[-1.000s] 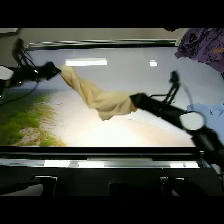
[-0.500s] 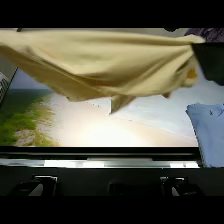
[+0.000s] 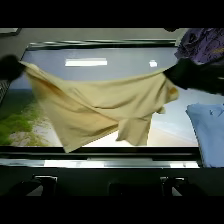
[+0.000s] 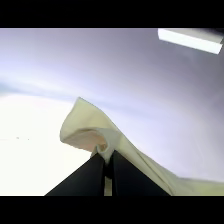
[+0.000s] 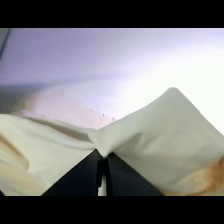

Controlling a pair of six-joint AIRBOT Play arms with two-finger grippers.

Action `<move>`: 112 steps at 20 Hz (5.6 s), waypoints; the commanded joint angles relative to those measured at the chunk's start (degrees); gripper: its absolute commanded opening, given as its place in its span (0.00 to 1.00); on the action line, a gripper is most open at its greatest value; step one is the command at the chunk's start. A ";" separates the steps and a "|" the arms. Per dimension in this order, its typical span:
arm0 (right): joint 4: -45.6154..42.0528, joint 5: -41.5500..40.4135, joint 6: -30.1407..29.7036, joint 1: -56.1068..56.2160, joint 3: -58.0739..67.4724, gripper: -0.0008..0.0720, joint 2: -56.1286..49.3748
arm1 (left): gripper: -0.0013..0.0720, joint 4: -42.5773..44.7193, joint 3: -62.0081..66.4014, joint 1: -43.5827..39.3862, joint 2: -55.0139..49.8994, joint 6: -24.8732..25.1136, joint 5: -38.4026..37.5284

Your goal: Fold the clothes and pants, and hang the long-sleeved shirts on hangers.

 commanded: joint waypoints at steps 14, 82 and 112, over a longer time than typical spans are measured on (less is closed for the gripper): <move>11.78 -15.06 -1.90 -6.49 2.43 0.74 -40.30 | 0.04 -0.31 -0.87 -3.28 -36.33 -0.52 5.73; 14.56 -7.30 -7.45 -4.66 33.11 0.06 -60.78 | 0.04 6.71 26.05 0.24 -55.04 4.11 -13.79; 10.86 3.69 -40.17 -36.46 -58.66 0.60 -5.51 | 0.97 -20.55 -33.22 41.24 -1.33 16.24 -9.49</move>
